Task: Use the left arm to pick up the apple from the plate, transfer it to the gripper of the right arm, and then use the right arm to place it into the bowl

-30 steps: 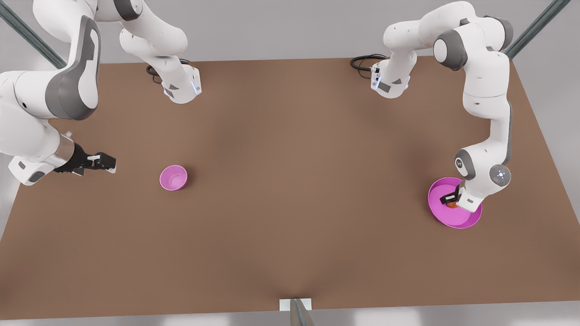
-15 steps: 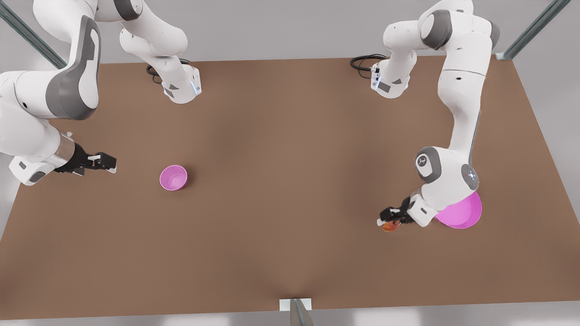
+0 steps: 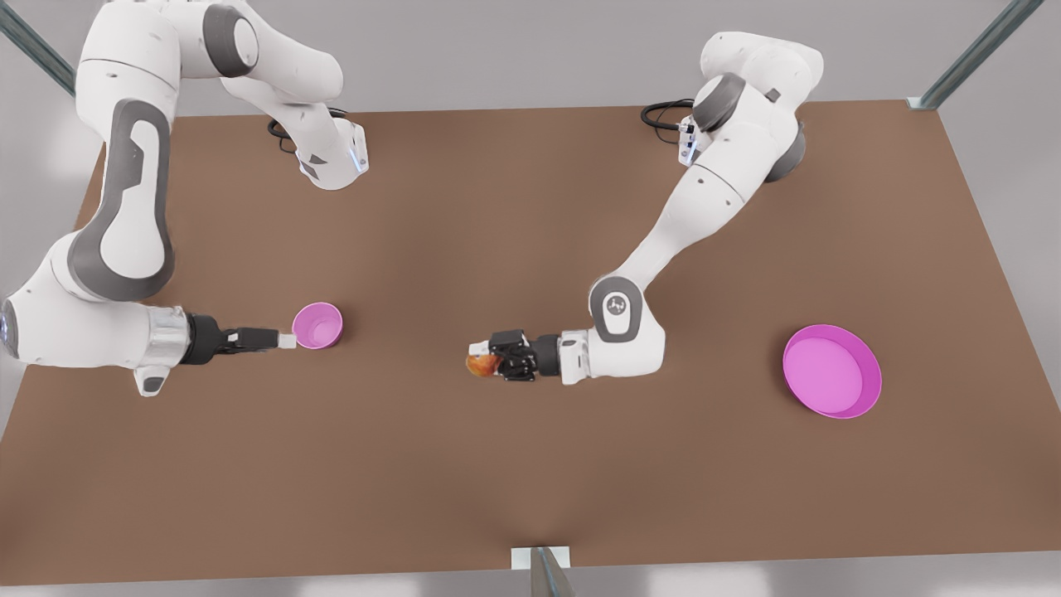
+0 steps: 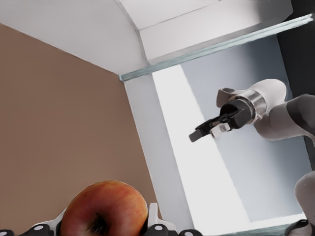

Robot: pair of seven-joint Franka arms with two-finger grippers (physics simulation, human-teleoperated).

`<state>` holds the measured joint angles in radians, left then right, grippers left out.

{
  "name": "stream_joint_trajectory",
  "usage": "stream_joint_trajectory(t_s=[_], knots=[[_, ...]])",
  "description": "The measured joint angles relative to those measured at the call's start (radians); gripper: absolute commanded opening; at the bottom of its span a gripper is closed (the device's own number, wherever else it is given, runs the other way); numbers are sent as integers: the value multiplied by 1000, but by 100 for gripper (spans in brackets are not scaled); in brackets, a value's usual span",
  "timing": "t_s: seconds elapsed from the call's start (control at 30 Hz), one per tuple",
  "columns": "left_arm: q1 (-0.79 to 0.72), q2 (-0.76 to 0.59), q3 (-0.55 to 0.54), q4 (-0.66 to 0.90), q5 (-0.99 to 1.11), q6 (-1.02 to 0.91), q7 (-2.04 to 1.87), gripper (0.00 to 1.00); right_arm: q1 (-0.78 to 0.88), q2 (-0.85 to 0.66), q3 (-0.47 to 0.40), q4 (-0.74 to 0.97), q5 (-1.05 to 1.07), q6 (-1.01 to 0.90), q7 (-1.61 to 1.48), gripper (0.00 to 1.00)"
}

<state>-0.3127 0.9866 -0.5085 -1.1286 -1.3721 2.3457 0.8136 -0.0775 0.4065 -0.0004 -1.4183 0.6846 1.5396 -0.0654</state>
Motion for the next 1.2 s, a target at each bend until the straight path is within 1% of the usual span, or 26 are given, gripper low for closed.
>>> stream_joint_trajectory(t_s=[0.1,0.2,0.33,0.5,0.6,0.7,0.9,1.2], knots=[[-36,55,-11,95,-56,13,205,67,-8,45,0,-76,194,6,-18,100],[-66,97,-12,170,-81,48,396,67,-7,80,0,-133,344,10,-54,100],[-100,154,-15,265,-97,110,624,68,-19,91,0,-245,478,11,-128,100],[-109,166,-29,287,-125,172,862,68,-14,113,6,-286,563,9,-223,100],[-122,166,-36,288,-131,200,978,68,-7,144,57,-295,604,16,-279,100],[-146,183,-47,316,-136,230,1076,68,38,166,81,-283,680,59,-330,100],[-164,195,-52,335,-139,270,1231,68,118,223,86,-243,815,151,-422,100],[-172,196,-53,335,-141,295,1386,68,144,248,95,-203,911,214,-517,100]])
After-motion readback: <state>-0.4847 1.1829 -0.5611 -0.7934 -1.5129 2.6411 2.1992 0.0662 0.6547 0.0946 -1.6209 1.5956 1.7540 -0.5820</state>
